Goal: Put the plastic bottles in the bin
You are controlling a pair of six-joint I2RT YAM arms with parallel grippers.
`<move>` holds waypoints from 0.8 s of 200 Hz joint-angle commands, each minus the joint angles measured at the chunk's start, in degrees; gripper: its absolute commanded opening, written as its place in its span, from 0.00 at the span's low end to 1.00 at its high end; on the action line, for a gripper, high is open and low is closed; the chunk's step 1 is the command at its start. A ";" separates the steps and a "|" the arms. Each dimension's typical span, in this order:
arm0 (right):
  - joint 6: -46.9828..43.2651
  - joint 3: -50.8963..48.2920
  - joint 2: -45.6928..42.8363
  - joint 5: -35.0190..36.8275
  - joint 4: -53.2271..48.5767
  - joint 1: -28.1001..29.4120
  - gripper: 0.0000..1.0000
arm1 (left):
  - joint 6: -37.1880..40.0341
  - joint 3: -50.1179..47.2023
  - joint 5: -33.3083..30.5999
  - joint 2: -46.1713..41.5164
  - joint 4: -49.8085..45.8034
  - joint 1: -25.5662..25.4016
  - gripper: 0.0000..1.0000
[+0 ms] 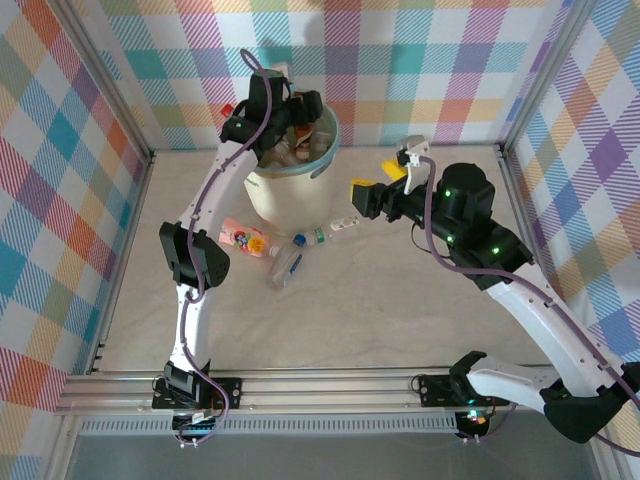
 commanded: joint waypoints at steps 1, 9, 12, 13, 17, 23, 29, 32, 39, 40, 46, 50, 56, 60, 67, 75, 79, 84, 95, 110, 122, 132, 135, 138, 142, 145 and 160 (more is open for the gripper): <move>0.73 -0.60 0.11 -0.64 0.74 0.20 0.82 | -0.93 2.56 0.11 -2.31 -0.01 0.25 0.85; 0.85 -0.62 0.20 -0.87 0.81 0.22 0.82 | -0.64 2.56 0.03 -2.65 -0.25 0.25 0.85; 0.93 -0.59 0.27 -0.92 0.89 0.27 0.82 | -0.52 2.56 0.07 -2.76 -0.36 0.25 0.85; 0.95 -0.65 0.29 -0.96 0.91 0.29 0.82 | -0.46 2.56 0.11 -2.86 -0.38 0.25 0.86; 0.95 -0.59 0.36 -1.05 0.94 0.28 0.82 | -0.26 2.56 0.09 -3.00 -0.47 0.25 0.86; 1.10 -0.58 0.46 -1.16 0.95 0.27 0.81 | -0.11 2.56 0.11 -3.32 -0.63 0.25 0.86; 1.26 -0.45 0.55 -1.26 1.03 0.25 0.81 | 0.10 2.56 0.13 -3.46 -0.82 0.25 0.86; 1.30 -0.44 0.62 -1.27 1.03 0.27 0.81 | 0.24 2.56 0.19 -3.61 -0.83 0.25 0.86; 1.45 -0.39 0.71 -1.36 0.98 0.26 0.81 | 0.53 2.53 0.40 -3.83 -0.91 0.24 0.85; 1.46 -0.40 0.72 -1.36 1.01 0.28 0.81 | 0.59 2.50 0.46 -3.88 -0.92 0.25 0.85; 1.63 -0.31 0.75 -1.45 0.94 0.22 0.80 | 0.89 2.47 0.46 -3.89 -0.92 0.25 0.84; 1.71 -0.30 0.82 -1.53 1.03 0.25 0.80 | 1.06 2.47 0.49 -3.86 -0.92 0.25 0.84; 1.82 -0.38 0.91 -1.53 0.96 0.22 0.80 | 1.30 2.47 0.13 -3.84 -0.73 0.25 0.83; 1.88 -0.35 0.91 -1.52 0.97 0.26 0.80 | 1.43 2.47 -0.24 -3.69 -0.59 0.25 0.82; 1.99 -0.40 0.91 -1.53 0.97 0.23 0.80 | 1.60 2.54 -1.08 -3.44 -0.20 0.25 0.82; 2.09 -0.48 0.99 -1.62 0.85 0.27 0.79 | 1.83 2.60 -2.31 -2.87 0.34 0.25 0.82; 2.15 -0.49 1.00 -1.63 0.94 0.22 0.79 | 2.00 2.72 -2.90 -2.60 0.68 0.25 0.82; 2.23 -0.41 1.00 -1.55 0.85 0.21 0.79 | 2.09 3.15 -3.58 -1.89 0.84 0.25 0.82; 2.49 -0.35 1.09 -1.53 0.77 0.28 0.79 | 1.97 5.61 -5.36 0.09 -0.56 0.34 0.82; 2.50 -0.30 1.09 -1.45 0.58 0.22 0.79 | 1.42 9.98 -6.66 3.21 -3.54 0.34 0.82; 2.54 -0.24 0.94 -1.11 0.42 0.29 0.79 | 0.37 11.67 -7.35 4.68 -4.88 0.34 0.82; 2.54 -0.38 0.91 -0.85 0.22 0.25 0.79 | -0.68 11.78 -8.59 4.94 -5.57 0.33 0.82; 2.57 -0.27 0.91 -0.77 0.24 0.29 0.79 | -0.89 11.72 -9.05 4.95 -5.88 0.33 0.81; 2.61 -0.25 0.87 -0.75 0.20 0.28 0.79 | -1.09 11.73 -9.50 4.87 -6.18 0.38 0.81; 2.61 -0.18 0.83 -0.60 0.09 0.26 0.79 | -1.31 11.75 -10.33 4.82 -6.62 0.38 0.81; 2.67 -0.21 0.82 -0.65 -0.01 0.23 0.79 | -1.36 11.78 -10.95 4.67 -6.96 0.42 0.81; 2.85 -0.10 0.58 -0.07 -0.60 0.29 0.79 | -1.03 11.58 -13.38 3.79 -8.40 0.51 0.80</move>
